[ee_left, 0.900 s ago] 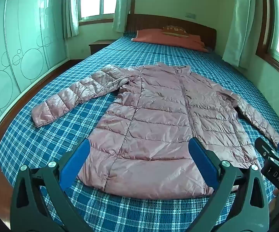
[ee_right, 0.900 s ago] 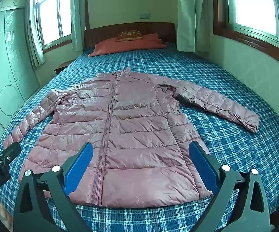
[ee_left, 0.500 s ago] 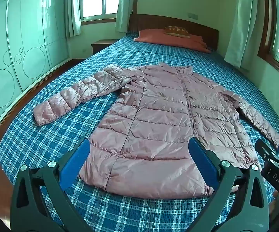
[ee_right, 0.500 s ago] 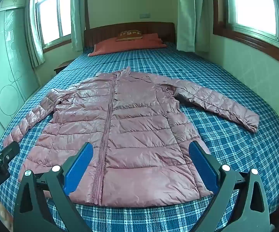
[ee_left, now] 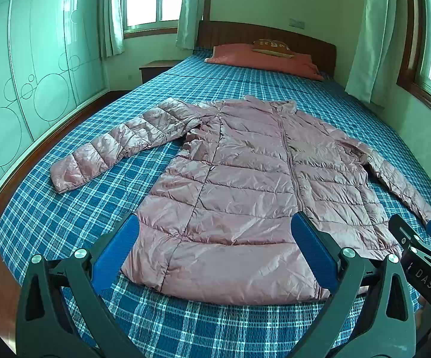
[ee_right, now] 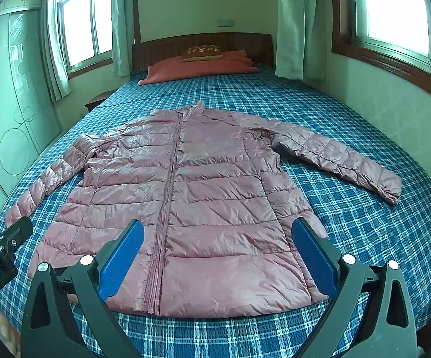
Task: Fold large clothes
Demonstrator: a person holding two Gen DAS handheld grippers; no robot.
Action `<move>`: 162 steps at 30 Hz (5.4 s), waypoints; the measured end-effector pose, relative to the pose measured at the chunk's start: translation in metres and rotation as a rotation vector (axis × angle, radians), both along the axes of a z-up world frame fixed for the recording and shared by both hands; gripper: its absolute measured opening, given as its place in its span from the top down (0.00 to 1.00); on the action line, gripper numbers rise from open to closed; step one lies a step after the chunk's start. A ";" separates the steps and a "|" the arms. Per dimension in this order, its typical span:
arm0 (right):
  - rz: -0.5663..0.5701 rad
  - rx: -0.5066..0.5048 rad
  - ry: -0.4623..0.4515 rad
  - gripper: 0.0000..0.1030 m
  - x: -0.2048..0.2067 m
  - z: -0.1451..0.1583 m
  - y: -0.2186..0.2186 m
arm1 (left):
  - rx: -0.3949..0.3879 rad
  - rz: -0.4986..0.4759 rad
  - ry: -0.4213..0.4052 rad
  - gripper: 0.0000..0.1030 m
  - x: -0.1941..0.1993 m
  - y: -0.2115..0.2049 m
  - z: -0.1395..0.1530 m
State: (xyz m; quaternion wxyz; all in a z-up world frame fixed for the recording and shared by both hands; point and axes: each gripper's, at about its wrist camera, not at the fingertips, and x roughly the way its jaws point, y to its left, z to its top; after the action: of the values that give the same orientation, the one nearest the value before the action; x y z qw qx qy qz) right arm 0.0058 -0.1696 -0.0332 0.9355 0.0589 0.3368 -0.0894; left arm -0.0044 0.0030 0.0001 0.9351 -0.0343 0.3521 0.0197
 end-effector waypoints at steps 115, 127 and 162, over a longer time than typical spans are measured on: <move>-0.795 0.770 -0.392 0.42 0.025 -0.148 -0.402 | -0.008 0.457 0.291 0.02 0.157 0.117 -0.154; -0.496 0.474 -0.327 0.87 0.142 -0.059 -0.331 | -0.022 0.437 0.269 0.02 0.156 0.121 -0.158; 0.488 0.264 0.191 0.80 0.392 -0.112 0.092 | -0.030 0.436 0.259 0.02 0.156 0.124 -0.160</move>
State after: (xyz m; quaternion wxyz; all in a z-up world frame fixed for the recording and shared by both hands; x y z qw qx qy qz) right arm 0.3979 -0.0774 -0.1454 0.8776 0.0888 0.4364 0.1777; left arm 0.1514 0.1270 -0.1600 0.8553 -0.1206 0.4535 0.2197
